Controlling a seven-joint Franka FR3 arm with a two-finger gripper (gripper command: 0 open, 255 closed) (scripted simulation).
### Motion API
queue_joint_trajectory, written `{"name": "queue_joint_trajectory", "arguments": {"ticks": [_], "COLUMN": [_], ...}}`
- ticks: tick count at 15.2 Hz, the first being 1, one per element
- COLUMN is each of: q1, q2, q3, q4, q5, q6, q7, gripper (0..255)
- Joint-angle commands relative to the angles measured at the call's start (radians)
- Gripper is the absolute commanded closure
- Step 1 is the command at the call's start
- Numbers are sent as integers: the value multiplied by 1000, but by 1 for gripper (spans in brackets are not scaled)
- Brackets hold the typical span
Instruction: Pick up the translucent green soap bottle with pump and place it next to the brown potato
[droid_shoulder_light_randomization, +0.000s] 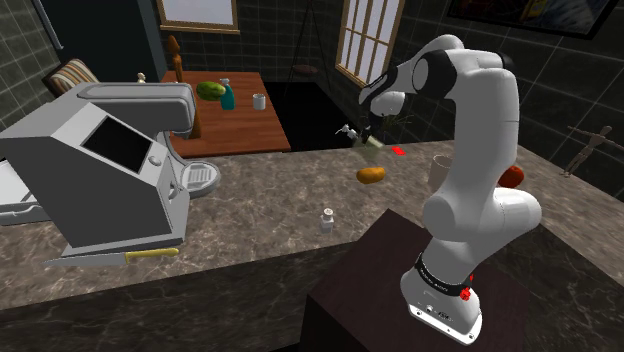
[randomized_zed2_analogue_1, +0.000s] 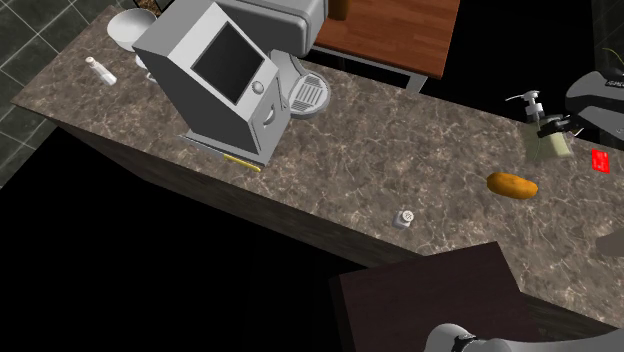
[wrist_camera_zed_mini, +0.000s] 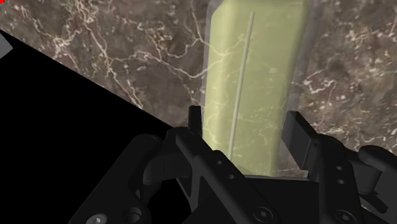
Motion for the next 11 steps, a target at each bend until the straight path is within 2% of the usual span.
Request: {"name": "queue_joint_trajectory", "arguments": {"ticks": [1,2,7,11], "q1": [-3,-2,-3,5], "q2": [10,8,10,-89], "q3": [-2,-2,-2,-16], "q4": [1,1,1,-21], "q5": [-1,-1,-1,-20], "q6": [-7,-8,-7,-83], "q7": [-1,0,-1,11], "gripper": [255,0,0,0]}}
